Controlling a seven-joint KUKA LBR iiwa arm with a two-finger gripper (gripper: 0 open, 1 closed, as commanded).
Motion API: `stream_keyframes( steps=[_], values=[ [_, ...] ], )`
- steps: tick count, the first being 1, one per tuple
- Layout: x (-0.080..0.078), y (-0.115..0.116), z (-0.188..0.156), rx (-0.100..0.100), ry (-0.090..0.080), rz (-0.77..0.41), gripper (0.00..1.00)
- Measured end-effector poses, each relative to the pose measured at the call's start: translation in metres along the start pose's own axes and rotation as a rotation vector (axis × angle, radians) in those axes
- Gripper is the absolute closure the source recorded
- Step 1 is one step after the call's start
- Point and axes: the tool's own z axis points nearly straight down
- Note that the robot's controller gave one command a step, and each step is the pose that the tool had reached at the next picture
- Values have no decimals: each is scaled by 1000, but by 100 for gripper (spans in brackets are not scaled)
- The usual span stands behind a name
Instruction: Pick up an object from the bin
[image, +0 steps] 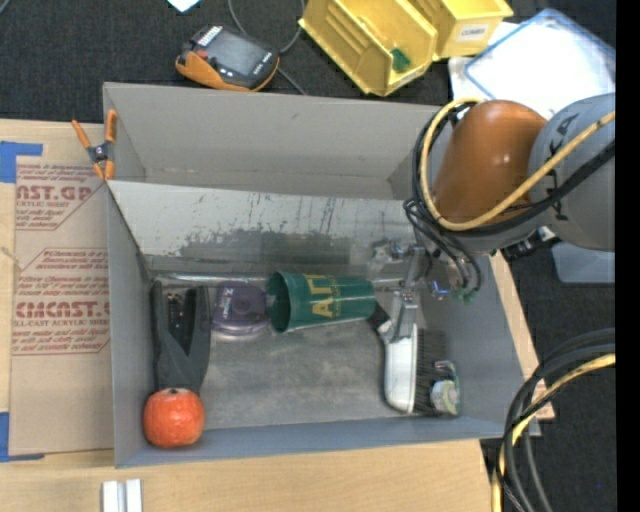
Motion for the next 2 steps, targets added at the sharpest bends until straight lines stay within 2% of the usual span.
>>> stream_keyframes(
  steps=[1,2],
  values=[
    [-2,0,-4,1,-8,-1,0],
    [-26,50,117,-2,-6,40,0]
  ],
)
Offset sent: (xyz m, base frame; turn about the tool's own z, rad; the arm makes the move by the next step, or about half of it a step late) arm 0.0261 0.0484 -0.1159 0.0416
